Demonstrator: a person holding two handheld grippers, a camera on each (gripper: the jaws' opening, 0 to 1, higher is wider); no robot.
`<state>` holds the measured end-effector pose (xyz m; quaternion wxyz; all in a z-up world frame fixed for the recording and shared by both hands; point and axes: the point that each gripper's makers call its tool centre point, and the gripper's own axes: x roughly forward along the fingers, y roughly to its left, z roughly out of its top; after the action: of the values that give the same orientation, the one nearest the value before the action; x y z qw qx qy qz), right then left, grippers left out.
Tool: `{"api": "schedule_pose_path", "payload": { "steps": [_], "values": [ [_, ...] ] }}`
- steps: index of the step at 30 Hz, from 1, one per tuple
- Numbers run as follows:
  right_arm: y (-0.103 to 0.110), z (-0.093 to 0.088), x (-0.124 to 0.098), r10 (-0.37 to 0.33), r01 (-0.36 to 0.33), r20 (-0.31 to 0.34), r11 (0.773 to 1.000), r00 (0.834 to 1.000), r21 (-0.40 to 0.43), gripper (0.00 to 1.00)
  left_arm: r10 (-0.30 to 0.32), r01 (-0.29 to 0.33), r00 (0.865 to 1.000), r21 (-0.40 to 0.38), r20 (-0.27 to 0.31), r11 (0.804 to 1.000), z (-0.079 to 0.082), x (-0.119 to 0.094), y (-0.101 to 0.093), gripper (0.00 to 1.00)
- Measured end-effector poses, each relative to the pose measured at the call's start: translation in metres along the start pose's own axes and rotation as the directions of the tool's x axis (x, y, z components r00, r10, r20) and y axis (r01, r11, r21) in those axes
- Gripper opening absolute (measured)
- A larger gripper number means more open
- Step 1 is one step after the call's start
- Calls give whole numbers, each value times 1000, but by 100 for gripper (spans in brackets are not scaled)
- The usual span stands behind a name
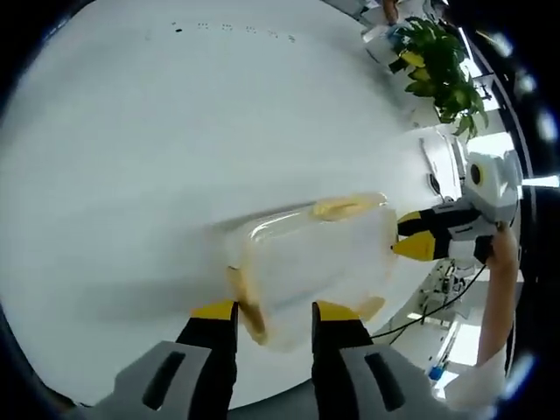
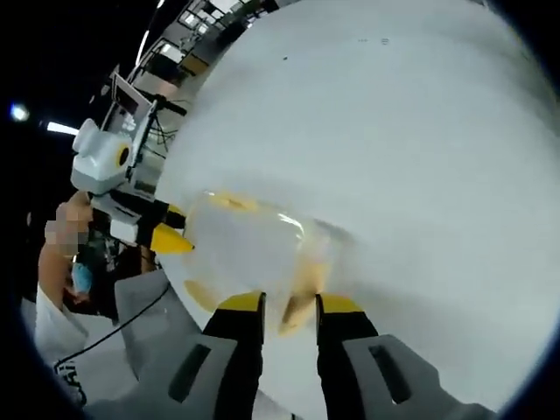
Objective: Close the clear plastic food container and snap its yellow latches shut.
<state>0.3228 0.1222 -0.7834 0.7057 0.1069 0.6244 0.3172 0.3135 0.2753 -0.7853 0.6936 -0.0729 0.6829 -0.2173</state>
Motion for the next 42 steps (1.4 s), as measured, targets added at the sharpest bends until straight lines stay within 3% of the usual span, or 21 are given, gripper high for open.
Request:
{"api": "schedule_pose_path", "payload": {
  "steps": [24,25,32,36,37,38,42],
  "values": [
    [2,-2,2,16,-15,-17,1000,1000,23,16,17,-17,1000,0,-21,1000,-1,2,-1,22],
    [1,-4,8,18,-18,-11,998,1000,55,16,13,-13,1000,0,-24,1000,0,4,1,22],
    [-2,-8,16,21,-20,-35,999,999,39,16,13,-13,1000,3,-24,1000,0,7,0,22],
    [-3,-4,17,22,-21,-38,999,999,40,16,0,1,1000,25,-30,1000,0,8,0,21],
    [-5,-2,17,16,-14,-37,999,999,48,16,-18,16,999,-27,-42,1000,-4,3,-3,20],
    [-4,-1,15,22,-21,-38,999,999,43,16,-14,14,999,3,-38,1000,-1,-1,0,20],
    [-2,2,15,31,-29,-36,998,999,47,17,-11,11,999,0,-37,1000,-2,0,-5,21]
  ]
}}
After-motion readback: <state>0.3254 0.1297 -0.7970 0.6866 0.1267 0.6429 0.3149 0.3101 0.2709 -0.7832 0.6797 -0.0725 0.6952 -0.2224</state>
